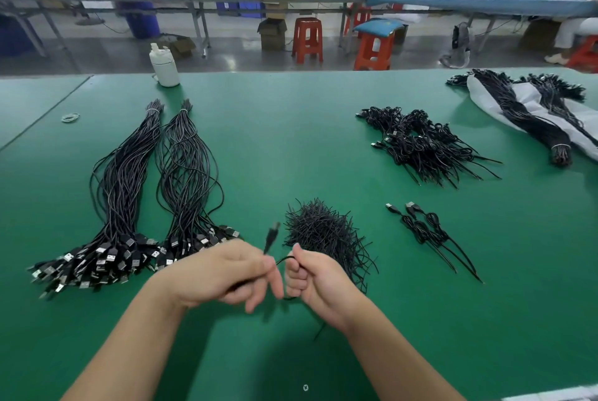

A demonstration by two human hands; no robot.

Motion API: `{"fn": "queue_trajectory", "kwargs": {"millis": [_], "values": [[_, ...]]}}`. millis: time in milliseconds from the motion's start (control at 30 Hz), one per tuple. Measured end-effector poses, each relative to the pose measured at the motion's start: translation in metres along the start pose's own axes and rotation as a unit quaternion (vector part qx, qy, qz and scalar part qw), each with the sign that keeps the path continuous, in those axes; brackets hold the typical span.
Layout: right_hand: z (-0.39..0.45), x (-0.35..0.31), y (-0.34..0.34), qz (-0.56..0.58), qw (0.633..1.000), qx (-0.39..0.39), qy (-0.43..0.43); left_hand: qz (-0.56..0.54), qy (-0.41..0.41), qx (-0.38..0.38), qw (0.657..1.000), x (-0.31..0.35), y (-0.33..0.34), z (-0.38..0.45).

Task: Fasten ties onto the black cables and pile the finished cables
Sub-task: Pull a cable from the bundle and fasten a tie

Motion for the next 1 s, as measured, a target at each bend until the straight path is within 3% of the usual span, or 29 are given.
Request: {"fn": "queue_trajectory", "kwargs": {"millis": [33, 100, 200, 267, 333, 433, 500, 600, 700, 800, 867, 933, 1000], "values": [[0.001, -0.003, -0.002, 0.001, 1.000, 0.006, 0.000, 0.076, -0.050, -0.031, 0.995, -0.004, 0.002, -0.001], [0.002, -0.006, -0.003, -0.004, 1.000, 0.010, 0.000, 0.178, -0.143, -0.007, 0.973, -0.011, 0.005, 0.005], [0.002, -0.003, 0.001, -0.028, 1.000, 0.004, -0.003, 0.225, -0.183, 0.170, 0.942, -0.019, 0.009, 0.020], [0.002, 0.003, 0.005, -0.057, 0.998, -0.009, -0.007, 0.089, -0.140, 0.317, 0.934, -0.021, 0.009, 0.027], [0.000, 0.014, 0.009, -0.079, 0.997, -0.023, -0.003, -0.164, -0.072, 0.388, 0.904, -0.018, 0.009, 0.033], [-0.004, 0.031, 0.010, -0.086, 0.996, -0.026, 0.011, -0.407, 0.012, 0.380, 0.831, -0.010, 0.001, 0.038], [-0.004, 0.037, 0.007, -0.034, 0.999, -0.013, 0.023, -0.436, 0.053, 0.353, 0.826, -0.004, -0.008, 0.034], [-0.002, 0.031, 0.003, 0.075, 0.997, 0.005, 0.025, -0.340, 0.103, 0.242, 0.903, 0.000, -0.013, 0.022], [0.002, 0.014, 0.002, 0.092, 0.996, 0.000, 0.012, -0.128, 0.053, 0.101, 0.985, -0.002, -0.009, 0.009], [0.006, -0.003, 0.003, 0.038, 0.999, -0.005, -0.002, 0.108, -0.063, 0.027, 0.992, -0.008, -0.005, 0.004], [0.008, -0.011, 0.004, 0.005, 1.000, -0.012, -0.015, 0.263, -0.128, 0.064, 0.954, -0.012, -0.004, 0.009], [0.009, -0.016, 0.007, -0.015, 0.999, -0.023, -0.027, 0.352, -0.156, 0.197, 0.902, -0.016, -0.005, 0.015], [0.007, -0.016, 0.012, -0.032, 0.998, -0.039, -0.038, 0.235, -0.131, 0.325, 0.907, -0.019, -0.006, 0.018]]}}
Point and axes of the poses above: each hand's wrist, its own z-axis towards the middle knuckle, its own y-axis out of the palm, x = y × z, the point moved 3 cm from there along z, towards the middle knuckle, and after that the axes turned 11 degrees about z, right-handed, at the moved point
